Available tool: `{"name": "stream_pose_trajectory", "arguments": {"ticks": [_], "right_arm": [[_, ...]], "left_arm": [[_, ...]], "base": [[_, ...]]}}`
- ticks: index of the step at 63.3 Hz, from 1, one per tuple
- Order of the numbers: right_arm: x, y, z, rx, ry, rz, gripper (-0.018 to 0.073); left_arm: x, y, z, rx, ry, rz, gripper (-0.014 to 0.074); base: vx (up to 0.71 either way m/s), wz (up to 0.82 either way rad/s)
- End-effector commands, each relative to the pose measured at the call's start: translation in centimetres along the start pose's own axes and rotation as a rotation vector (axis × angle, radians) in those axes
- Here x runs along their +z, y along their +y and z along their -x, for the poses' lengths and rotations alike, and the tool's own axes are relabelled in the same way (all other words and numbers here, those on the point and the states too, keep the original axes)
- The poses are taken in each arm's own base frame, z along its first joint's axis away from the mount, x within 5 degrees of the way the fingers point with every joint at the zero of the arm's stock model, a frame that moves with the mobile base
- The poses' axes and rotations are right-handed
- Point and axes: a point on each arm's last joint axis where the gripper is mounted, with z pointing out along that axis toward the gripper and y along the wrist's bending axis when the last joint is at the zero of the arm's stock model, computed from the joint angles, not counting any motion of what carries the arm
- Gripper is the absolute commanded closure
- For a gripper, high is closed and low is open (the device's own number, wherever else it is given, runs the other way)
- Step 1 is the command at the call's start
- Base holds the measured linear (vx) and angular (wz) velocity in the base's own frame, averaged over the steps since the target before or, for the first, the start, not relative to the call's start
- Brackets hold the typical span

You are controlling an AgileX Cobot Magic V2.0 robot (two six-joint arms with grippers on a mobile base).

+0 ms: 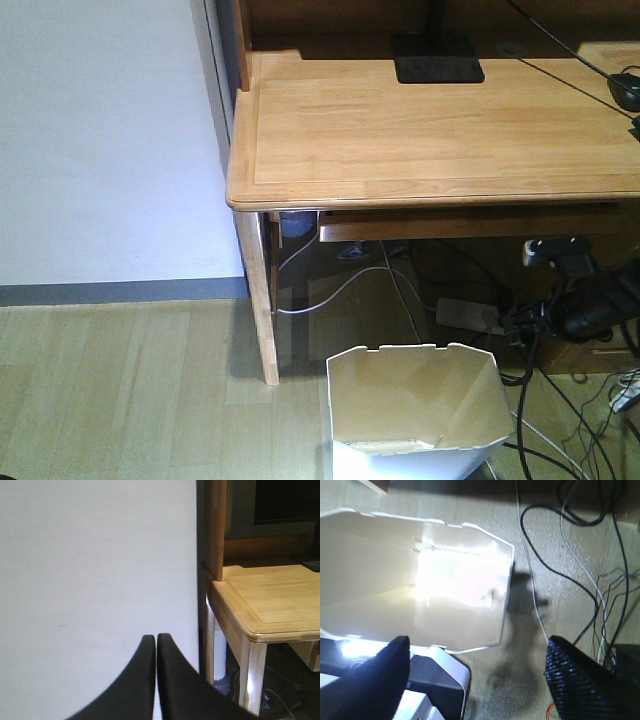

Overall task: Move trash bin to bedside with robot
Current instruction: 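Lower the right gripper to the rim of the white trash bin, then close the right gripper on the white bin's rim and lift it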

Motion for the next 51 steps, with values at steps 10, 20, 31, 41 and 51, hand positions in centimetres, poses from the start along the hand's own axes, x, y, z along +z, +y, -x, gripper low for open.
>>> {"name": "stream_pose_trajectory", "arguments": {"ticks": [10, 20, 31, 41, 51], "right_arm": [[6.9, -1.9, 1.3, 0.012, 0.055, -0.021, 0.0031], [11.8, -2.6, 1.4, 0.019, 0.102, -0.006, 0.0031], [16.3, -3.2, 0.7, 0.023, 0.145, 0.009, 0.0031], [19.8, -3.5, -0.1, 0.025, 0.168, 0.013, 0.0031], [22.0, -3.9, 0.0, 0.025, 0.160, 0.010, 0.0031]], "left_arm": [[-0.2, 0.0, 1.4, -0.009, -0.097, -0.005, 0.0603], [-0.2, 0.0, 1.4, -0.009, -0.097, -0.005, 0.0603], [-0.2, 0.0, 1.4, -0.009, -0.097, -0.005, 0.0603], [-0.2, 0.0, 1.4, -0.009, -0.097, -0.005, 0.0603], [-0.2, 0.0, 1.4, -0.009, -0.097, -0.005, 0.0603]], "base": [[0.00, 0.00], [0.00, 0.00], [0.00, 0.00], [0.00, 0.00], [0.00, 0.00]]}}
